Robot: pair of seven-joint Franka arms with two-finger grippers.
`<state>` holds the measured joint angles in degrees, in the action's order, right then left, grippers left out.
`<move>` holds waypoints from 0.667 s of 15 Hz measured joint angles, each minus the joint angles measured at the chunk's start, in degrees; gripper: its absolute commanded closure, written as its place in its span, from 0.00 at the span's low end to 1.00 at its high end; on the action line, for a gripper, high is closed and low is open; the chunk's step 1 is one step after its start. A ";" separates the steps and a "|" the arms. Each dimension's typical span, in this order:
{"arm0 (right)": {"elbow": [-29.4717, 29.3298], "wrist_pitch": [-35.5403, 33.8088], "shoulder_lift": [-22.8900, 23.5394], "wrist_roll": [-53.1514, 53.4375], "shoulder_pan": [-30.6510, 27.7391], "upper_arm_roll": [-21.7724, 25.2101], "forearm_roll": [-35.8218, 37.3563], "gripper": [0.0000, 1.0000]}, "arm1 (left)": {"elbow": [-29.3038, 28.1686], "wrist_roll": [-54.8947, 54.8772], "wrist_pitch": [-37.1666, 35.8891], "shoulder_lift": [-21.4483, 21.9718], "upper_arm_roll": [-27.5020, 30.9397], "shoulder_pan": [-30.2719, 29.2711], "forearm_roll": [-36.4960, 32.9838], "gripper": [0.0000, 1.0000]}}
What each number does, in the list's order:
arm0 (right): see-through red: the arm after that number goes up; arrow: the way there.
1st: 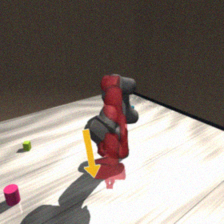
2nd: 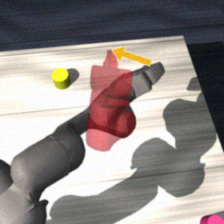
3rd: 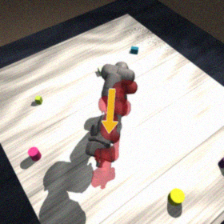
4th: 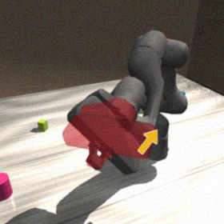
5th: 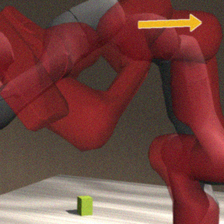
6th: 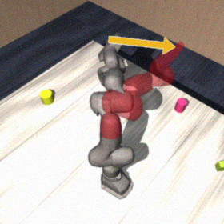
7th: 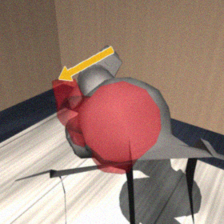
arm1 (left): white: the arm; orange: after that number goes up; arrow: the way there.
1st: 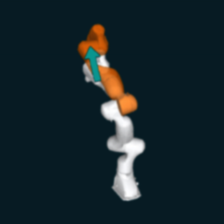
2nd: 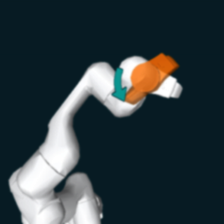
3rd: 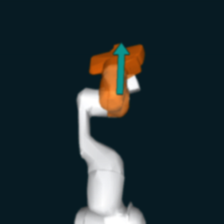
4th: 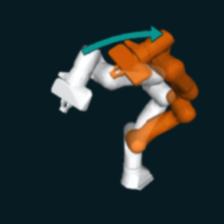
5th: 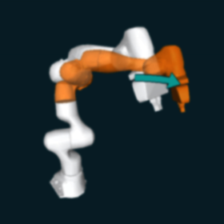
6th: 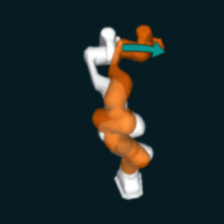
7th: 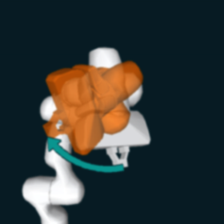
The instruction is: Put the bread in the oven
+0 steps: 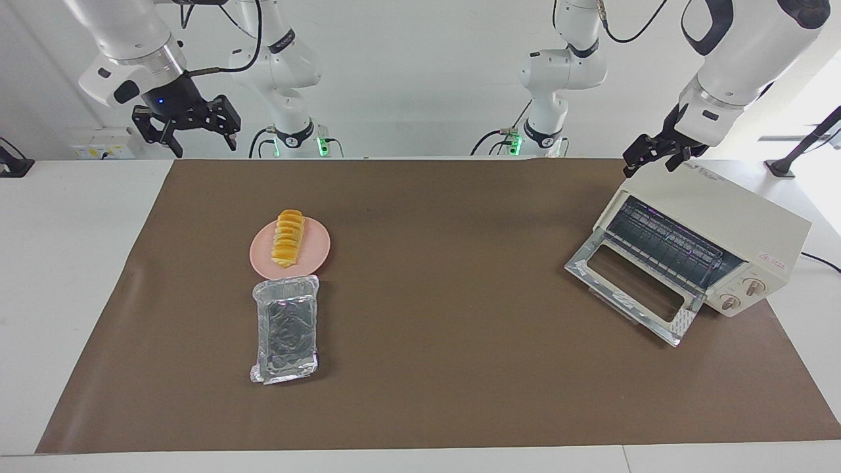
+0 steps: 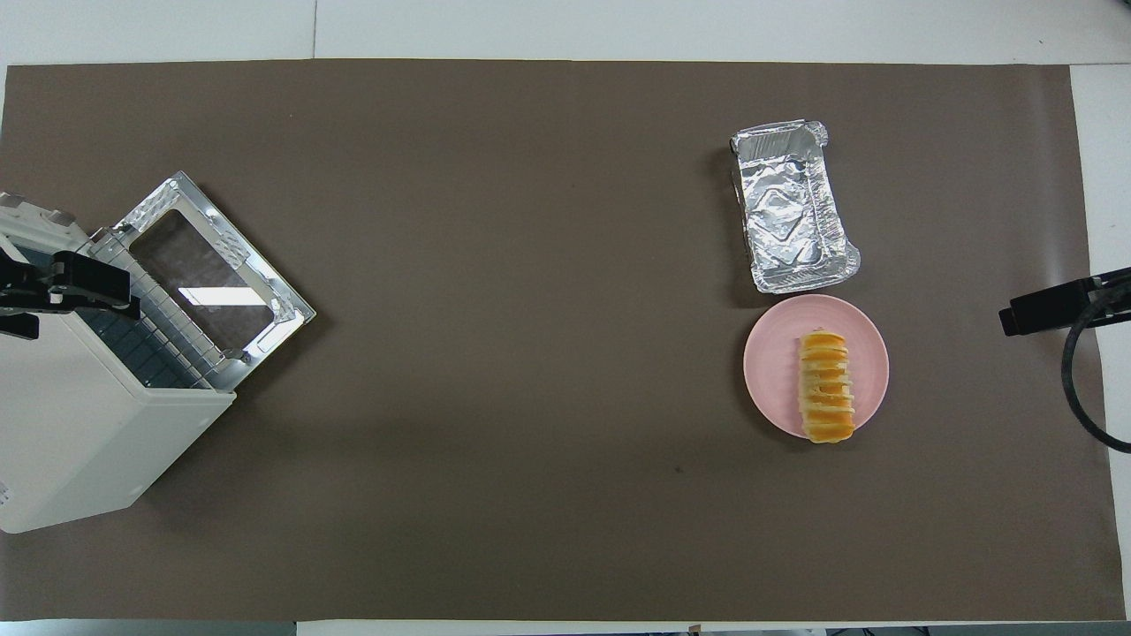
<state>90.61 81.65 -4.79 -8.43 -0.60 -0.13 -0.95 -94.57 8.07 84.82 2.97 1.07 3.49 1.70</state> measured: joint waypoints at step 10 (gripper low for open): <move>6.94 5.84 -1.72 0.00 0.71 -0.51 -0.17 0.00 | 0.00 0.00 0.00 0.00 0.00 0.00 0.00 0.00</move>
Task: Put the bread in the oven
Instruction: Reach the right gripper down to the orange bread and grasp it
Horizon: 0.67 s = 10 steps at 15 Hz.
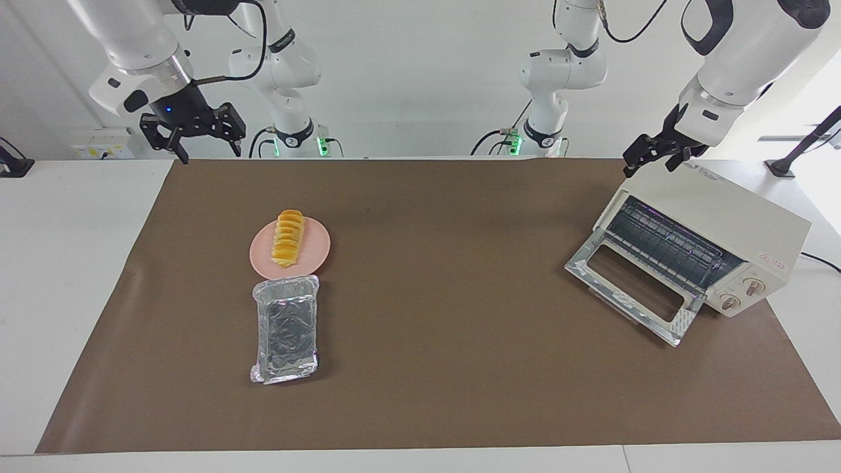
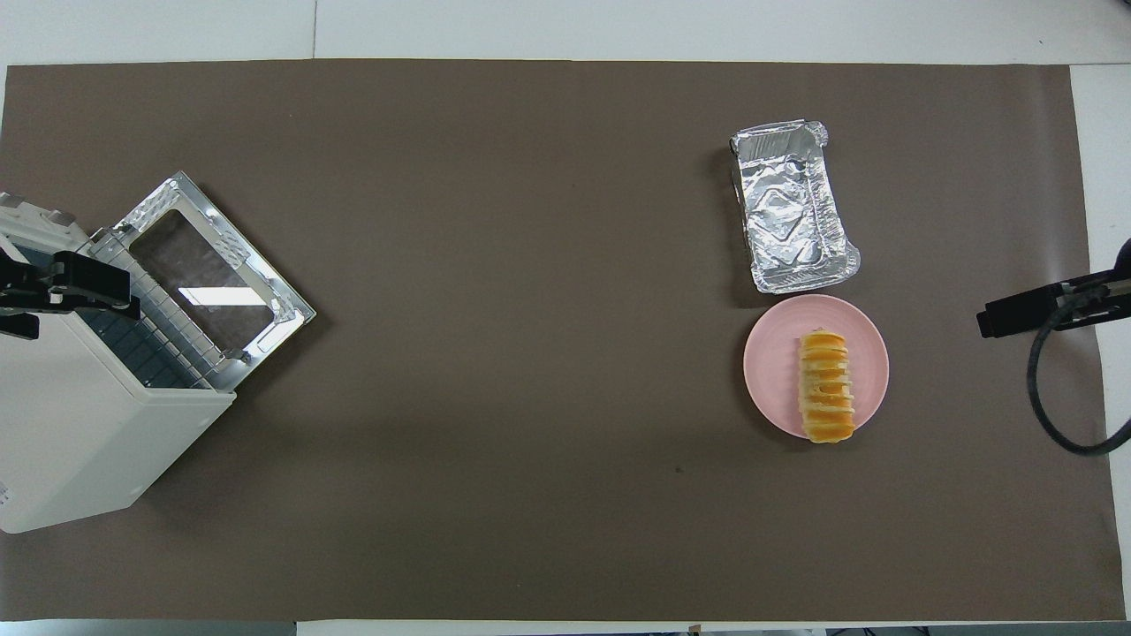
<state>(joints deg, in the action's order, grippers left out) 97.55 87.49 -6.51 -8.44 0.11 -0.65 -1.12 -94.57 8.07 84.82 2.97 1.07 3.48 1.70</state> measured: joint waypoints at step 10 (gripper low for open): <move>31.10 40.78 5.95 1.68 6.98 -0.29 -0.03 0.00 | 0.00 0.00 0.00 0.00 0.00 0.00 0.00 0.00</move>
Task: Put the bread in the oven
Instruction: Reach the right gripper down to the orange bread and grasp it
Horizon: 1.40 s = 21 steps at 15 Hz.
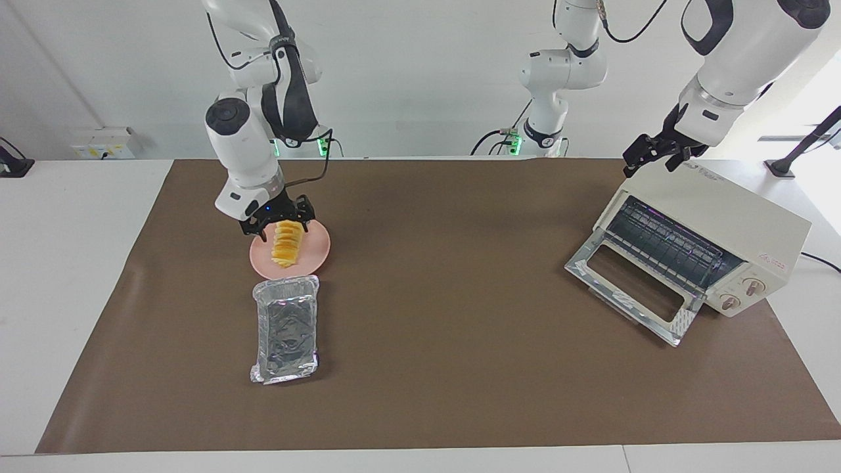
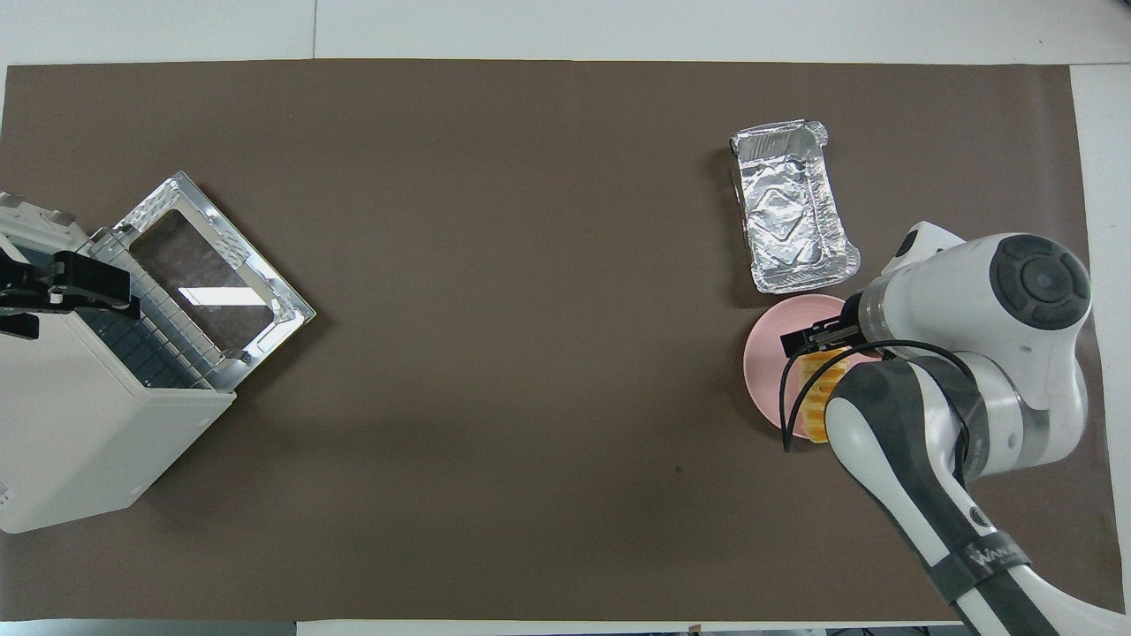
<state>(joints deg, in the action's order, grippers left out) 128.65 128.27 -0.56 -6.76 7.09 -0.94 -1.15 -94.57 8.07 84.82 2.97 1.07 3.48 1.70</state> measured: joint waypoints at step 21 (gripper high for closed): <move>7.48 10.29 2.02 -0.61 -1.29 0.07 0.00 1.00 | 0.00 0.00 0.00 0.00 0.00 0.00 0.00 0.00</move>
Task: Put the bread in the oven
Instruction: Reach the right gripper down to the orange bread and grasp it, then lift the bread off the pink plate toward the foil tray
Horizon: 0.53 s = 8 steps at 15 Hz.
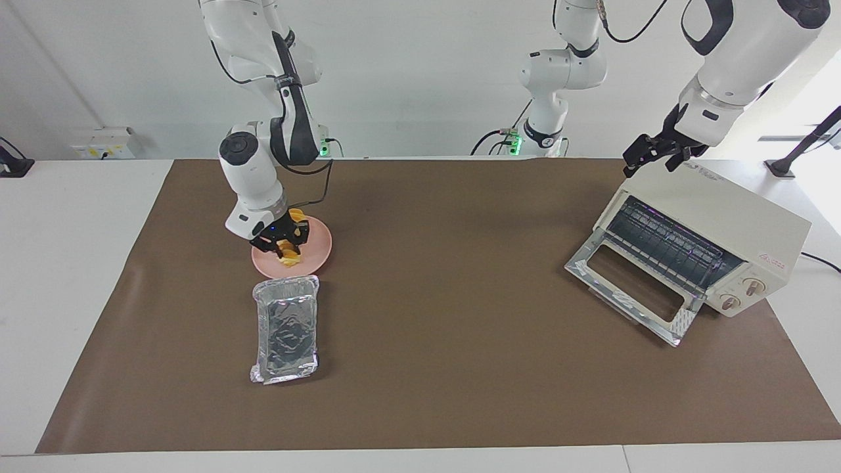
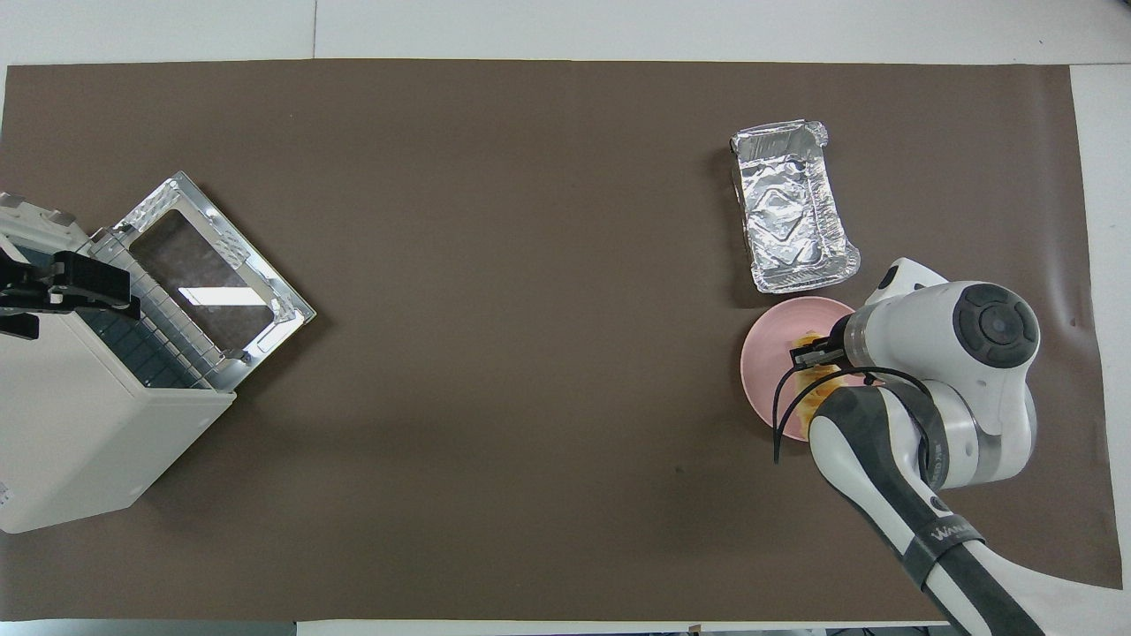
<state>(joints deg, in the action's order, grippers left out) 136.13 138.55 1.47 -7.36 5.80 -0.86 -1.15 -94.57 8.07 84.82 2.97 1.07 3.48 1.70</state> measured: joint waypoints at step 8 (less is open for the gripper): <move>-8.86 -12.64 0.10 -3.98 -1.63 0.08 0.00 1.00 | 0.00 0.00 0.00 0.00 0.00 0.00 0.00 0.00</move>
<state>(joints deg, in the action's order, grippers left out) 127.27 125.92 1.57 -11.35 4.17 -0.78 -1.15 -94.57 8.07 84.82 2.97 1.07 3.48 1.70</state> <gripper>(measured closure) 0.921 0.000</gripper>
